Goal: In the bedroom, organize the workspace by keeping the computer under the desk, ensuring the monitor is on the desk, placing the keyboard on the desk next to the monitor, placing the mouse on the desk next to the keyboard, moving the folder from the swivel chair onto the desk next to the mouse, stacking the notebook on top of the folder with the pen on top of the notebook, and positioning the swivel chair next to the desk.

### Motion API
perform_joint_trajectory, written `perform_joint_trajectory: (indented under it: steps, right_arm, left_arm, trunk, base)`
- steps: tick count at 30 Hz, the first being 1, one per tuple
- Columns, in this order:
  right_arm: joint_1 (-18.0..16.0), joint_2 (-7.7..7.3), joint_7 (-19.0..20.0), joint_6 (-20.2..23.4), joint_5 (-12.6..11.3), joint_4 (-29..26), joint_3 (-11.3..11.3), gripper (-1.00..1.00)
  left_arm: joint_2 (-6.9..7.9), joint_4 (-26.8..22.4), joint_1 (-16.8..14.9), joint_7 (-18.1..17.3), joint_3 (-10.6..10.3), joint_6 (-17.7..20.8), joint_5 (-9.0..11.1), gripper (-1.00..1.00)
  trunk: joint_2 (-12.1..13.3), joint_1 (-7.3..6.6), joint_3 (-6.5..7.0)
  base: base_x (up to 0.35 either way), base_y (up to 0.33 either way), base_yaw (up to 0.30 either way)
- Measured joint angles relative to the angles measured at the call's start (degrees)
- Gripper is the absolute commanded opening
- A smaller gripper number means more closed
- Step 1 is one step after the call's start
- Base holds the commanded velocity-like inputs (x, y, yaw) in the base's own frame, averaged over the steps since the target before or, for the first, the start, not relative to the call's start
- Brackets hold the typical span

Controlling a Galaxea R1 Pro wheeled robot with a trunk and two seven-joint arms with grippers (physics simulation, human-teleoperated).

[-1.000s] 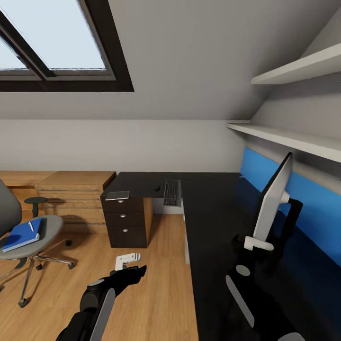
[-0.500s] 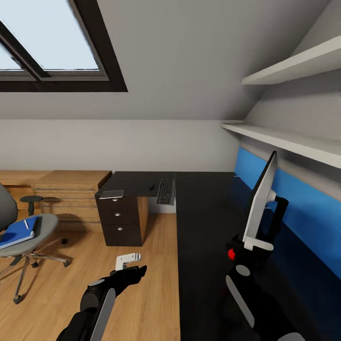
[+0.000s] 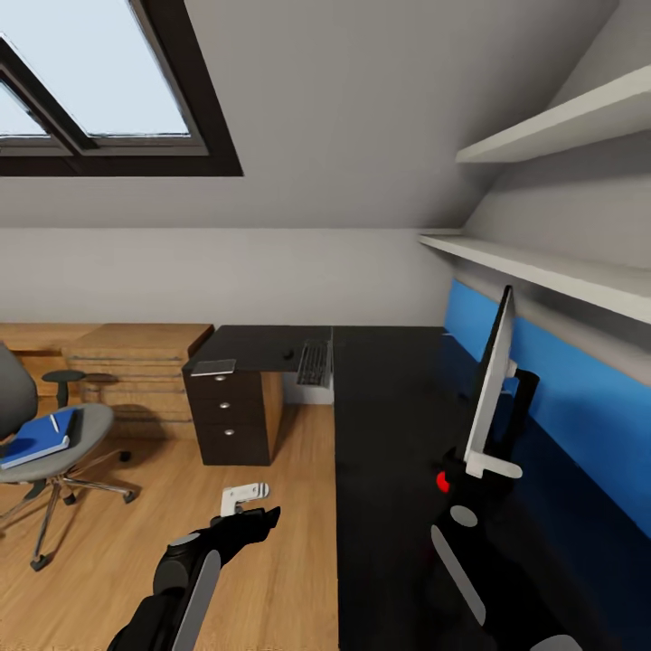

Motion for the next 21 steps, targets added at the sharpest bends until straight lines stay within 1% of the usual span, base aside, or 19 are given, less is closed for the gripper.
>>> perform_joint_trajectory:
  steps: [13,17,21]
  right_arm:
    - [0.00,0.00,0.00,0.00,-0.01,0.08,0.00,1.00]
    - [0.00,-0.02,0.00,0.00,-0.01,0.09,0.02,1.00]
    - [0.00,0.00,0.00,0.00,0.00,0.09,0.00,1.00]
  left_arm:
    - [0.00,0.00,0.00,0.00,0.07,-0.01,0.00,1.00]
    - [-0.02,0.00,0.01,-0.04,0.09,0.00,-0.02,1.00]
    - [0.00,0.00,0.00,-0.06,0.07,-0.02,0.01,1.00]
  trunk:
    - [0.00,0.00,0.00]
    - [0.01,-0.02,0.01]
    - [0.00,-0.02,0.00]
  base:
    - [-0.228,-0.226,0.000]
    - [-0.096,-0.217,0.000]
    - [-0.020,-0.068,0.000]
